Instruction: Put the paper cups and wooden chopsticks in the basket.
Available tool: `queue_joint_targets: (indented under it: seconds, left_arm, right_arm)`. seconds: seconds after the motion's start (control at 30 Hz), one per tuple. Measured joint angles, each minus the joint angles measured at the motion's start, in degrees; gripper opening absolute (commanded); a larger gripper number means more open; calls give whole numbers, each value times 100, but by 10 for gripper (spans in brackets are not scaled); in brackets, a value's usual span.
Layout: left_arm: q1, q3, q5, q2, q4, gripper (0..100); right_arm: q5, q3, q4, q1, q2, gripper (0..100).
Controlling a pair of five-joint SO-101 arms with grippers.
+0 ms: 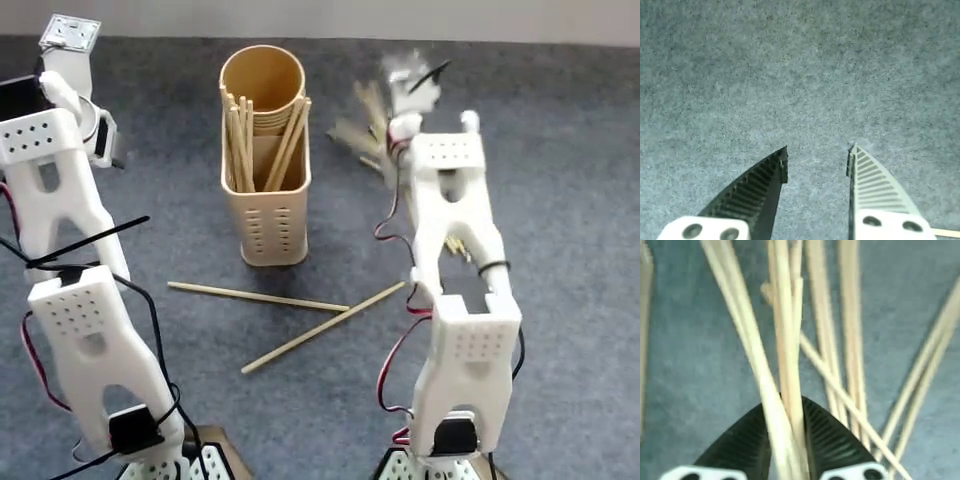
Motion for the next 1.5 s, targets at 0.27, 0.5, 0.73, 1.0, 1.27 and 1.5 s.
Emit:
queue_joint_targets:
  seconds: [0.27, 0.5, 0.73, 1.0, 1.27, 1.5]
  left_arm:
    - [0, 0, 35, 0, 0, 217]
    - [0, 0, 185, 0, 0, 217]
    - [0, 53, 202, 0, 0, 217]
    - [97, 53, 202, 0, 0, 217]
    - [273, 53, 237, 0, 0, 217]
    - [273, 53, 237, 0, 0, 217]
  right_arm:
    - [-905, -1187, 35, 114, -158, 5]
    - [-1020, -1547, -237, -141, -308, 5]
    - [-1029, -2084, -695, -114, -607, 5]
    - [-677, -2884, 853, -492, -1582, 5]
    - [-501, -3103, 2110, -448, -1960, 5]
    - [-369, -4158, 2971, -862, -2356, 5]
